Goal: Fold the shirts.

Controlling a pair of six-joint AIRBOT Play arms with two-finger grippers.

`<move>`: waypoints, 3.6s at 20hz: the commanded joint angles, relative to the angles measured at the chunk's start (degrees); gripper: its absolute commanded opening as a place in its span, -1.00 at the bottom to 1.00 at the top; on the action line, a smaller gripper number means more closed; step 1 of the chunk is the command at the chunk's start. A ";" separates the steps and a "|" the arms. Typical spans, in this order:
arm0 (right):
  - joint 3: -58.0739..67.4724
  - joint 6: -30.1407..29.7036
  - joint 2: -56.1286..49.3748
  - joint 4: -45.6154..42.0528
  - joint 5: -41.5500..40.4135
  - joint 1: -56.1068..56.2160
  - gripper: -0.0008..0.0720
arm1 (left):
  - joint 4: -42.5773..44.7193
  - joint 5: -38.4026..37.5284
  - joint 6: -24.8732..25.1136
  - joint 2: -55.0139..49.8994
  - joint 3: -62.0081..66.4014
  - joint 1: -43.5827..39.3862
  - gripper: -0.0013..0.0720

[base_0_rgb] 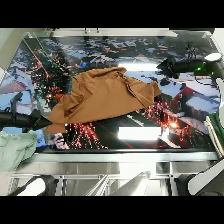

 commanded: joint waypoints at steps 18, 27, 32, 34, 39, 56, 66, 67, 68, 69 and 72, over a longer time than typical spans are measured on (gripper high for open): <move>-23.61 6.84 1.53 -2.58 1.36 -3.43 0.03 | 12.90 5.40 -6.03 -34.34 36.92 -18.36 0.93; -23.41 1.40 -1.95 7.48 -0.13 3.17 -0.70 | 11.65 5.38 -6.88 -39.47 39.50 -19.28 -0.92; -15.45 -2.38 0.26 15.34 7.19 2.38 -0.93 | -1.92 4.48 -4.70 -31.21 39.50 -15.13 -0.92; -7.15 -1.77 3.74 16.59 8.92 1.22 -0.93 | -12.22 3.08 -1.38 -23.39 39.52 -11.41 -0.92; 16.15 -5.11 15.82 29.94 14.97 -1.20 -0.92 | -46.86 1.22 12.48 4.17 39.52 -2.45 -0.92; 3.72 -1.73 12.96 -0.74 -2.78 0.00 -0.93 | -34.47 26.23 17.64 7.10 20.15 -4.31 -0.91; 14.97 -7.19 12.68 17.94 2.95 -5.73 -0.93 | -28.85 8.59 1.44 -19.43 69.13 -9.66 -0.91; 13.07 -6.91 12.68 17.38 5.49 -5.73 -0.93 | -27.80 4.74 1.20 -19.41 65.81 -9.97 -0.91; 10.86 -6.95 12.68 16.96 7.87 -5.68 -0.93 | -27.36 0.79 1.27 -19.41 62.58 -9.99 -0.91; 8.59 -7.39 12.68 15.26 10.86 -5.70 -0.93 | -26.84 -2.78 1.66 -19.17 59.04 -9.99 -0.92; 2.69 -7.96 12.87 9.99 22.21 -5.73 -0.93 | -24.65 -4.66 6.43 -13.35 44.94 -9.94 -0.92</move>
